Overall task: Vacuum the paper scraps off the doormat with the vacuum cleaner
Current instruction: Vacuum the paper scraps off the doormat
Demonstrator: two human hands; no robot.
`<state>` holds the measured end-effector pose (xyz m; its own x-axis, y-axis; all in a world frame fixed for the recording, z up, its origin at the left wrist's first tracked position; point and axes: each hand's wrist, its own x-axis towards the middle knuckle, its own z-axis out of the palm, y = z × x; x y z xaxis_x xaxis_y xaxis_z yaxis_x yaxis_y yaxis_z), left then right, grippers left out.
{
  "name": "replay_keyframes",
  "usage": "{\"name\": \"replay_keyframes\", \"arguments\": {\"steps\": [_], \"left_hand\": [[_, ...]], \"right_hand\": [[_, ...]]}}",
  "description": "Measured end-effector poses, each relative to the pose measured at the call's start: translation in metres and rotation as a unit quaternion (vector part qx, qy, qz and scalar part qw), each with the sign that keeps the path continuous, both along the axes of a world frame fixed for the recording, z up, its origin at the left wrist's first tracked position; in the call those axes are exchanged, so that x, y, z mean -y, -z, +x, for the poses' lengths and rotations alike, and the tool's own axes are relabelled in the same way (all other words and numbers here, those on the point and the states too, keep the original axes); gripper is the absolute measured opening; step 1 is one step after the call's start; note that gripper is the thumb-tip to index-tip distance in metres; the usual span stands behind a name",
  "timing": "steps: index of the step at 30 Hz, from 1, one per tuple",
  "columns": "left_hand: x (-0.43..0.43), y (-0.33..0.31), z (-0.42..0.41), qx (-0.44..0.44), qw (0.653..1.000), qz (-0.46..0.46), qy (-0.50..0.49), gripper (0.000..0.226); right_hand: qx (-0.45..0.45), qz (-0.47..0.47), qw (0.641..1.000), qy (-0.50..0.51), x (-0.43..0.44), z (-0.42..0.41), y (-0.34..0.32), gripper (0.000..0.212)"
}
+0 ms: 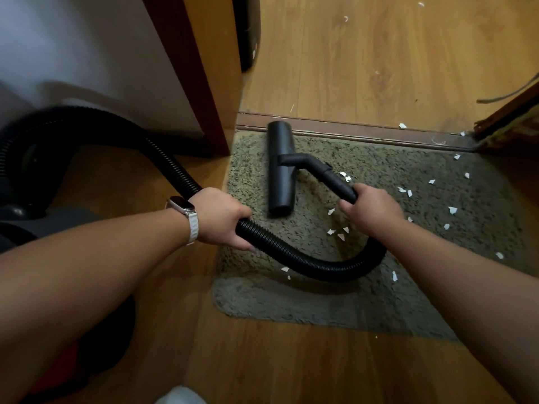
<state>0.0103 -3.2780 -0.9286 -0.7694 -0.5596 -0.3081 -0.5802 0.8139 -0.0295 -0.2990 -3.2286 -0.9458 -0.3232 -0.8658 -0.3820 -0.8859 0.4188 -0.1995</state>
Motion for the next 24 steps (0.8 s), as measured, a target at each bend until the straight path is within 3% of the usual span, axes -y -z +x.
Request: {"name": "replay_keyframes", "arguments": {"steps": [5,14,17,21,24], "left_hand": [[0.003,0.005,-0.011,-0.018,1.0,0.002,-0.011,0.069],[0.008,0.015,-0.014,-0.031,0.999,-0.001,0.012,0.072],[0.008,0.019,-0.013,-0.032,0.999,-0.001,0.019,0.071],[0.007,0.018,-0.008,-0.017,0.999,0.007,0.035,0.07],[0.005,0.019,-0.002,-0.009,0.999,0.019,0.037,0.071]], "right_hand": [[0.004,0.002,0.998,0.067,-0.009,-0.029,0.008,0.029],[0.024,0.003,0.997,0.071,-0.018,-0.025,0.02,0.026],[0.031,0.011,0.999,0.033,-0.016,-0.019,0.017,0.021],[0.024,0.024,0.995,-0.096,-0.008,0.007,0.013,0.018],[0.02,0.023,0.993,-0.115,-0.007,0.014,0.015,0.02]]}}
